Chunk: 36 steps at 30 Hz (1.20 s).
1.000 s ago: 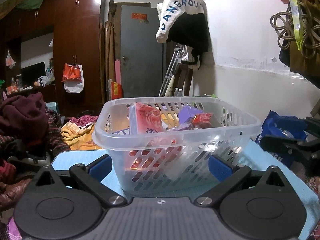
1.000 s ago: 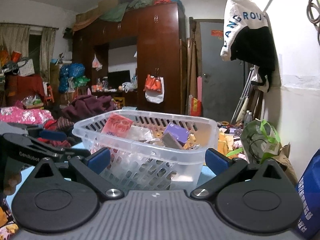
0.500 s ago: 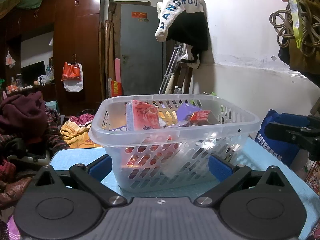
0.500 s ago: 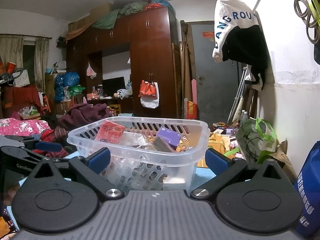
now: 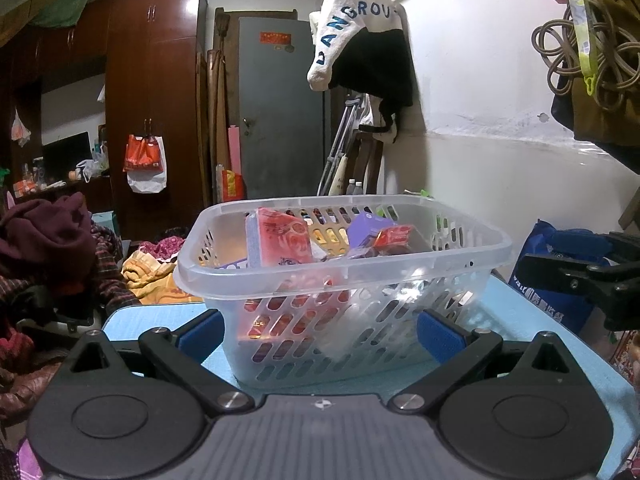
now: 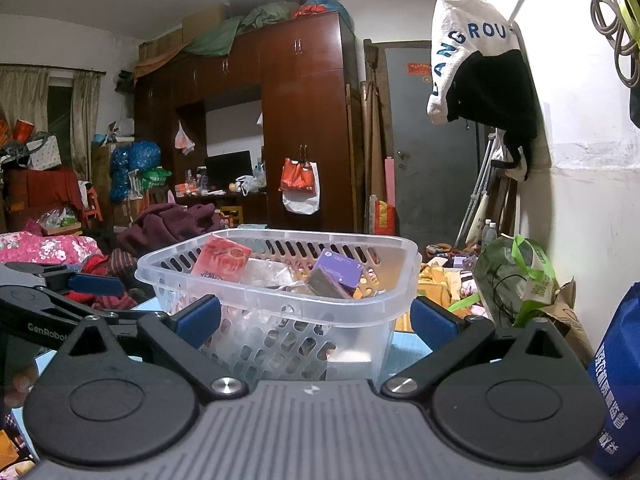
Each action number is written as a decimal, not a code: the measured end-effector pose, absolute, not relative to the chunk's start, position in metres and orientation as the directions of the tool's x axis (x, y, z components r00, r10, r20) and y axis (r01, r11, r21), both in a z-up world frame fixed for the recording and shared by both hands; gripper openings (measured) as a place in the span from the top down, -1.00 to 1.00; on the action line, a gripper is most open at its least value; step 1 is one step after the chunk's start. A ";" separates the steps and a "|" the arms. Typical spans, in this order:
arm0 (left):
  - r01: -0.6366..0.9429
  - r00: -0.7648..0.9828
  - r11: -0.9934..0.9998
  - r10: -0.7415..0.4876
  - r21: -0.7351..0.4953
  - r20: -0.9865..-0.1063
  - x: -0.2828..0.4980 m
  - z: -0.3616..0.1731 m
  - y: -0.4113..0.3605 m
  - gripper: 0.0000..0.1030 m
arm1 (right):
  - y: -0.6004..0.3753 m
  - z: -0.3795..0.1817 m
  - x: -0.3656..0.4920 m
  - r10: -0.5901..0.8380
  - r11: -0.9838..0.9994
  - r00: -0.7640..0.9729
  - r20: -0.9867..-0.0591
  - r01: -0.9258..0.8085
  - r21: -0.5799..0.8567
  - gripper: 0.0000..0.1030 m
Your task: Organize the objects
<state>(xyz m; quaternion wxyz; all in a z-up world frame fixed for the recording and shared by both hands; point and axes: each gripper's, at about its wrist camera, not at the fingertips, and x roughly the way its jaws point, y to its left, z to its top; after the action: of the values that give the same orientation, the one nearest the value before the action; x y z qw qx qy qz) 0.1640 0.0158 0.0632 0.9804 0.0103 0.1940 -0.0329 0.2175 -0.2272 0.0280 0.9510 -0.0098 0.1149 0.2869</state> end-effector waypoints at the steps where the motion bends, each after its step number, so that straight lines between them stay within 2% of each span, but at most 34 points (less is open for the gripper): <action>1: 0.069 0.922 0.998 -0.061 0.007 -0.382 0.164 0.063 0.015 -1.00 | -0.227 0.028 0.217 0.543 0.835 0.809 -0.225 -0.548 0.046 -1.00; 36: 0.061 0.921 0.998 -0.053 0.007 -0.386 0.163 0.069 0.003 -1.00 | -0.226 0.026 0.213 0.549 0.829 0.802 -0.235 -0.558 0.034 -1.00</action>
<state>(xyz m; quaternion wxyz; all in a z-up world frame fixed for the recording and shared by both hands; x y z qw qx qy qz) 0.1631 0.0031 0.0685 0.9800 0.0094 0.1965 -0.0292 0.2131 -0.2257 0.0259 0.9490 -0.0185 0.1180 0.2918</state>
